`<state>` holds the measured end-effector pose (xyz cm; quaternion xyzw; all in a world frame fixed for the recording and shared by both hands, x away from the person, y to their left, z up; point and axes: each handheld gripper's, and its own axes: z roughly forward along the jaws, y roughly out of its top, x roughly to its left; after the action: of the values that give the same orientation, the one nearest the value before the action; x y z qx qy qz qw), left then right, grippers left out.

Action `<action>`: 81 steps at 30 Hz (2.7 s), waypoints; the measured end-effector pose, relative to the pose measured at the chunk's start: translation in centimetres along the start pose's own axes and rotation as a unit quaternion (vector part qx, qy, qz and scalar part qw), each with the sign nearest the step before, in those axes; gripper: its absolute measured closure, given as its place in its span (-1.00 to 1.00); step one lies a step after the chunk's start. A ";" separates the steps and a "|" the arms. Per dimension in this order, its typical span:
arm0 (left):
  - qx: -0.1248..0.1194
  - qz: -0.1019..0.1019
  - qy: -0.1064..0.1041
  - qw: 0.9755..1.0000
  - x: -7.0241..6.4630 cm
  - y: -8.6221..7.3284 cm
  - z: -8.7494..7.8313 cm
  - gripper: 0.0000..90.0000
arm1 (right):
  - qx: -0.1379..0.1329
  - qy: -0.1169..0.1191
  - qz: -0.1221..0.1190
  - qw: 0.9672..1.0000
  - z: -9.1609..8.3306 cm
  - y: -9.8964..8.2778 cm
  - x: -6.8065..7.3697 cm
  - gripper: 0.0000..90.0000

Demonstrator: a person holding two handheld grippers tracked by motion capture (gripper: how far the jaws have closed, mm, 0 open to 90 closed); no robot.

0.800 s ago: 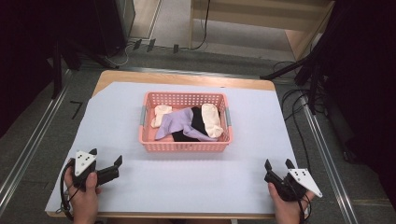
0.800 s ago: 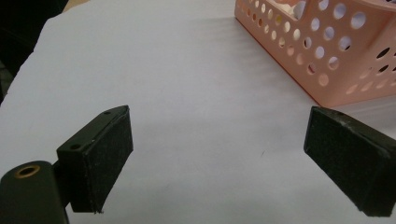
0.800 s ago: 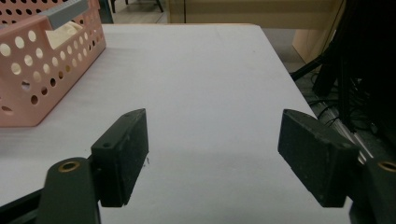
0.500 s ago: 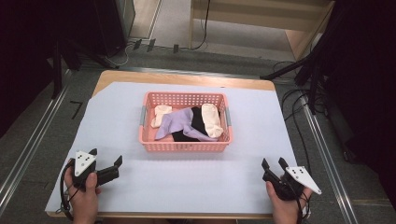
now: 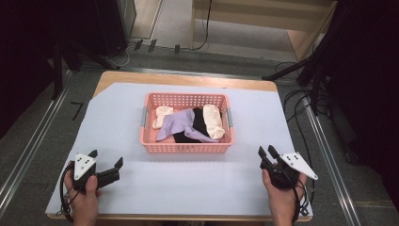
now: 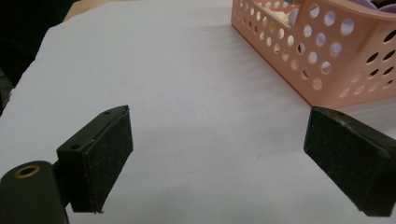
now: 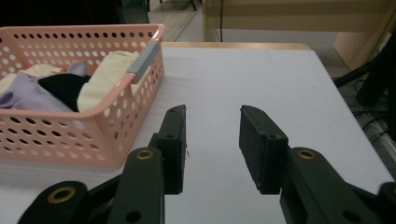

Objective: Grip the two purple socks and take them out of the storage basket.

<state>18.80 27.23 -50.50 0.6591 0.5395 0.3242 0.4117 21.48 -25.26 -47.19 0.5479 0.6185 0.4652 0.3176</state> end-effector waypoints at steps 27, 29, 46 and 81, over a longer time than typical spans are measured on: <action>0.013 0.005 0.002 1.000 -0.1 0.1 0.3 -0.80 | 0.068 0.119 -0.042 0.990 6.9 3.7 9.8 0.17; 0.013 0.005 0.001 1.000 -0.1 0.1 0.3 -0.80 | 0.069 0.122 -0.043 0.989 7.2 3.8 10.0 0.18; 0.014 0.007 0.001 1.000 -0.1 0.1 0.3 -0.80 | 0.108 0.117 -0.077 0.984 11.2 4.4 13.5 0.58; 0.014 0.007 0.002 1.000 -0.1 0.1 0.3 -0.80 | 0.339 0.151 0.003 0.928 17.1 5.6 16.0 -0.06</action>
<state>19.10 27.05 -50.53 0.6683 0.5399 0.3204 0.3989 35.88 -5.96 -46.35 0.5476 0.7787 0.3060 0.0143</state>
